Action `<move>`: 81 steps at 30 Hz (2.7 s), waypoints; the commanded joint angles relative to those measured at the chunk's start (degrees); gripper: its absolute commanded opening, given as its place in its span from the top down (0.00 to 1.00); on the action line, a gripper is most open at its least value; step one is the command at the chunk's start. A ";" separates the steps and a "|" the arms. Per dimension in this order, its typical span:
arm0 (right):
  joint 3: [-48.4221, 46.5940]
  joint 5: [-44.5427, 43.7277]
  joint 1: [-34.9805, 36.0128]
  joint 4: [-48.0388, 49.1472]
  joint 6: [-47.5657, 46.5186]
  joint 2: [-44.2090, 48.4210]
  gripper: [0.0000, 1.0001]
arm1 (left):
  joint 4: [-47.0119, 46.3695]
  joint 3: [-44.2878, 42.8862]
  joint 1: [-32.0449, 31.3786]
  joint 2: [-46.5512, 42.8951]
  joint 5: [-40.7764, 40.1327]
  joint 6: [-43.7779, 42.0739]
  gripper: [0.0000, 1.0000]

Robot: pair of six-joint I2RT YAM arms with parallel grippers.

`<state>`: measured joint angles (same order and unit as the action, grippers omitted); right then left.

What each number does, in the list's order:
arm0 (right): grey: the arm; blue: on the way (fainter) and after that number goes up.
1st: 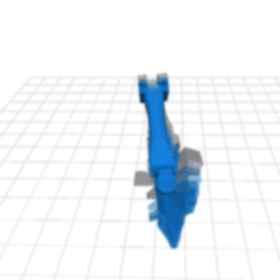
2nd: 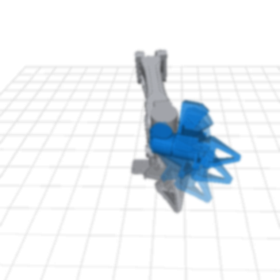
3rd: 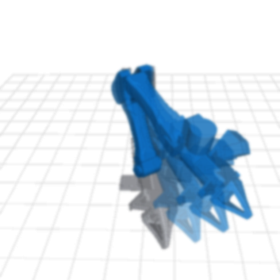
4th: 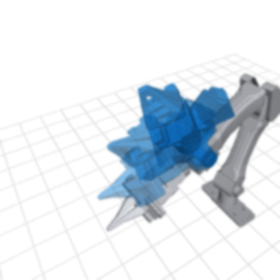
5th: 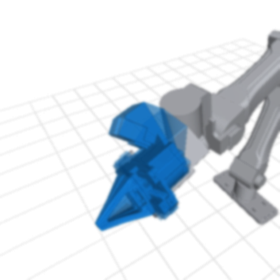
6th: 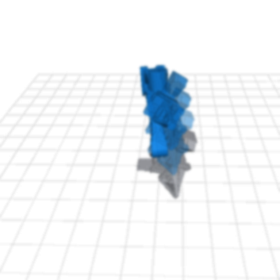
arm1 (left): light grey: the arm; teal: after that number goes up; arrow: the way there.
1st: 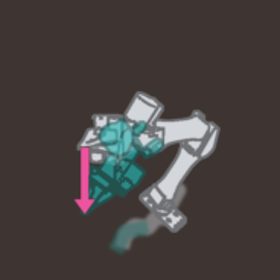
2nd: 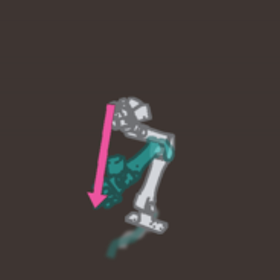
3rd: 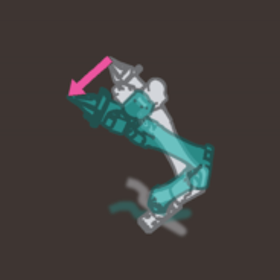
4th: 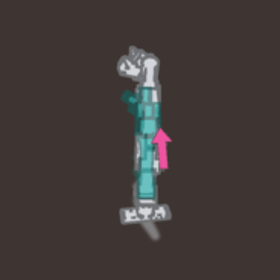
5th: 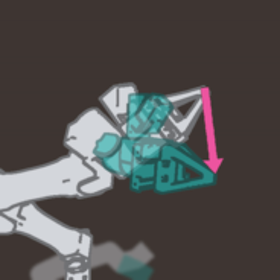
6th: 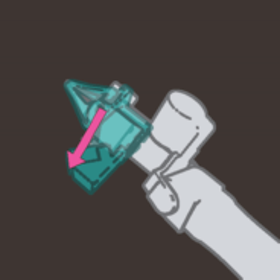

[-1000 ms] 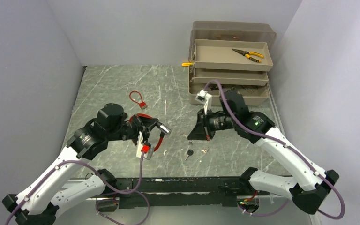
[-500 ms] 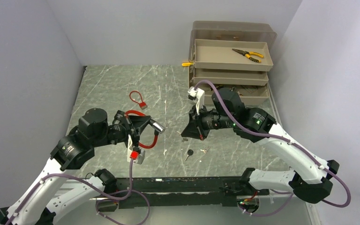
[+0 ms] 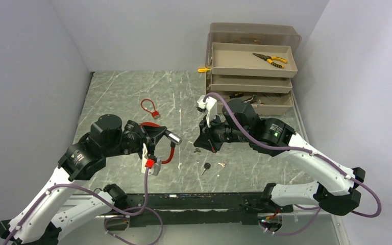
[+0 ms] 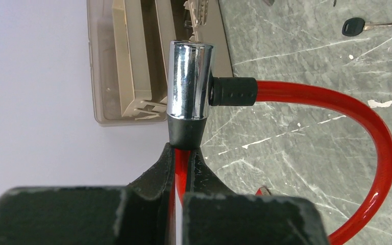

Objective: Unlock with the key
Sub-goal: Unlock the lock.

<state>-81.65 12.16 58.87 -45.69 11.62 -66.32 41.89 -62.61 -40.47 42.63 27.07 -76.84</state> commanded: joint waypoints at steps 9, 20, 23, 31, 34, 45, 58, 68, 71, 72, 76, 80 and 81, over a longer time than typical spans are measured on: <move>-6.81 -0.40 0.61 1.40 -2.76 -2.25 1.00 | -2.42 -1.60 -2.46 0.91 -2.19 0.45 1.00; -5.84 0.93 0.57 1.47 -2.65 -2.00 1.00 | -3.18 -2.07 -3.01 1.34 -4.15 0.81 1.00; -5.48 1.25 0.53 1.73 -2.78 -2.40 1.00 | -3.57 -2.03 -3.03 1.22 -4.27 1.10 1.00; -4.75 2.30 0.49 2.60 -2.52 -3.12 1.00 | -3.82 -1.90 -3.28 0.84 -4.47 1.17 1.00; -4.45 2.50 0.63 2.67 -2.39 -3.12 1.00 | -3.95 -1.51 -3.24 0.70 -4.43 0.99 1.00; -2.77 3.34 0.67 3.94 -2.20 -3.07 1.00 | -4.67 -1.56 -3.45 0.87 -4.82 1.27 1.00; -3.44 2.60 0.62 3.41 -2.76 -2.09 1.00 | -4.57 -1.29 -3.61 1.03 -4.87 0.65 1.00; -4.16 3.69 0.69 3.39 -3.21 -2.27 1.00 | -4.52 -1.03 -3.86 0.87 -5.10 0.22 1.00; -4.41 4.06 0.71 3.15 -3.35 -1.91 1.00 | -4.71 -0.65 -3.84 0.78 -5.27 0.21 1.00; -4.40 4.20 0.72 3.15 -3.39 -1.82 1.00 | -4.71 -0.54 -3.91 0.75 -5.27 0.28 1.00; -3.60 4.10 0.72 3.49 -3.27 -1.15 1.00 | -4.41 -0.56 -3.91 0.79 -4.92 0.37 1.00; -2.95 4.11 0.71 4.76 -3.30 -0.97 1.00 | -3.97 -0.91 -4.00 0.82 -5.05 0.32 1.00; -2.99 3.97 0.69 4.88 -3.27 -1.17 1.00 | -3.77 -1.00 -3.93 0.86 -5.09 0.17 1.00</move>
<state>-84.14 15.55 59.29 -44.75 9.04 -69.08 41.39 -62.59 -44.12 44.05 21.54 -76.75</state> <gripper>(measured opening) 0.018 0.045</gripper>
